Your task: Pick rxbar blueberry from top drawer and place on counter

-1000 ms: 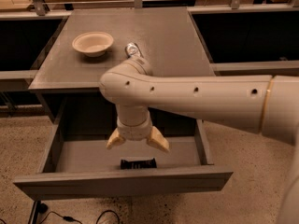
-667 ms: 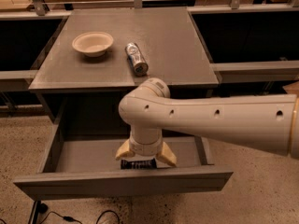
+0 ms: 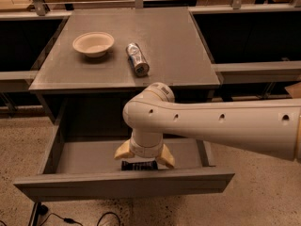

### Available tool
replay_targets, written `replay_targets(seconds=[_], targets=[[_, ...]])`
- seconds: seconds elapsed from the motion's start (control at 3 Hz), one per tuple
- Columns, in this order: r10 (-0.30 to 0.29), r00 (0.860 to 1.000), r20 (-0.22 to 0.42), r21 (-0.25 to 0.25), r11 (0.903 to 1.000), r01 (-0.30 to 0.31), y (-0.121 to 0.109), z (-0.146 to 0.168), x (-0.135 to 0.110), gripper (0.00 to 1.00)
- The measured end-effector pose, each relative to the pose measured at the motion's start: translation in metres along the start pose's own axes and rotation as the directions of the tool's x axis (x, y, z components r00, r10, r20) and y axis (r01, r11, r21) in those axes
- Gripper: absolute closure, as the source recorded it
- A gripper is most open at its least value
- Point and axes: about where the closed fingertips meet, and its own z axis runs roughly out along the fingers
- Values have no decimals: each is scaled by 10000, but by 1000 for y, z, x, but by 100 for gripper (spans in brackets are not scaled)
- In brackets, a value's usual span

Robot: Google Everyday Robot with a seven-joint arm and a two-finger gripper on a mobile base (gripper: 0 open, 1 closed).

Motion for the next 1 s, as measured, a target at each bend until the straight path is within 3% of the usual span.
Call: replay_targets(seconds=[0.33,1.0], targets=[[-170,9999,-17,-236,9996,170,-5,5,6,0],[-582,9967,575,-735,9953,623,-6,33,9,0]])
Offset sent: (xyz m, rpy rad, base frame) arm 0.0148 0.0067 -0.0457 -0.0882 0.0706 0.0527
